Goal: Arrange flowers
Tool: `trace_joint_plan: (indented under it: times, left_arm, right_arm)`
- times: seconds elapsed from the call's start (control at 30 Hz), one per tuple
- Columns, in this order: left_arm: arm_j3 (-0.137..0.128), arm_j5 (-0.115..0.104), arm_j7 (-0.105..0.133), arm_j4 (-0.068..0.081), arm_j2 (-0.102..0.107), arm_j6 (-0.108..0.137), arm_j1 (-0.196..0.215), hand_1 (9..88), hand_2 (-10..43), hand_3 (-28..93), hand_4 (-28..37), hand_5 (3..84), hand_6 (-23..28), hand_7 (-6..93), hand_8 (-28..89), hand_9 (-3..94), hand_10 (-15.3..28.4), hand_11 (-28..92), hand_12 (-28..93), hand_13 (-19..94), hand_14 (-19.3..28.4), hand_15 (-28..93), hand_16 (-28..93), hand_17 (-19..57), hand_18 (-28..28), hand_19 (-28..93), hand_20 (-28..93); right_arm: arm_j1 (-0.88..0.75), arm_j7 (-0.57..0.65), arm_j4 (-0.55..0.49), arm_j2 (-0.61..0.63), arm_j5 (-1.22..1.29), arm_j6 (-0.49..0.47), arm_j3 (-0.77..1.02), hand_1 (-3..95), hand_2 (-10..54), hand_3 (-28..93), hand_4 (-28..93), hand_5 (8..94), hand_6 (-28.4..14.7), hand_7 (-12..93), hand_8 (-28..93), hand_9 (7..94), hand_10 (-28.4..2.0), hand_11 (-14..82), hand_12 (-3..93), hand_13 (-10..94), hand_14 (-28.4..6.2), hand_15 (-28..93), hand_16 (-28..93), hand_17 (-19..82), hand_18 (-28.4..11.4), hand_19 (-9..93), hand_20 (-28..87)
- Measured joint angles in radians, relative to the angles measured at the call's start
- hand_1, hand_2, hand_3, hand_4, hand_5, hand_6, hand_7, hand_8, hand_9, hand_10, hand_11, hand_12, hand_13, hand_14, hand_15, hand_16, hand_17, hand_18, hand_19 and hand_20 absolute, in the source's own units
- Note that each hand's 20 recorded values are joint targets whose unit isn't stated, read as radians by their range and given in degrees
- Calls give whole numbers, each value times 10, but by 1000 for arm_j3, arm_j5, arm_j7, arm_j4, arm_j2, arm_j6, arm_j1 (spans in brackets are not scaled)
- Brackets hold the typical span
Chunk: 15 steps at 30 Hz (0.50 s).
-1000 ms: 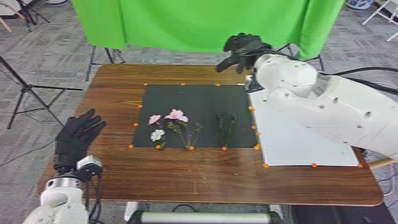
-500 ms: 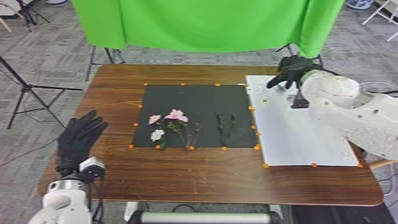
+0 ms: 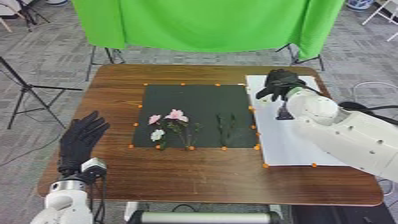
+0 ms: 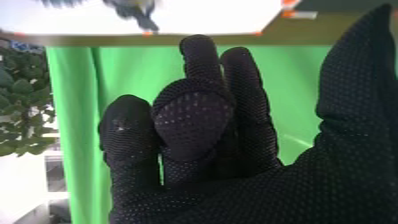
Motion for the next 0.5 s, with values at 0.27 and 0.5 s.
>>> trace_joint_plan:
  times: [0.27,0.5]
  left_arm:
    - [0,1,-5,-1,0,0,3,172,-31,718,-283,482,49,114,-71,462,131,190,125,385,176,233,11,96,132,73,184]
    - [-1,1,-10,-2,0,-1,3,172,-30,717,-283,482,48,114,-71,462,131,191,125,385,176,234,11,95,132,75,184]
  right_arm:
    - [-61,4,9,0,-24,-19,-2,403,-95,696,-188,628,29,200,-108,756,-123,196,186,868,-44,647,269,592,-167,932,512]
    - [-69,4,19,0,-54,108,-40,568,-95,635,-220,783,19,237,38,897,-89,137,304,917,-23,628,284,640,-149,932,514]
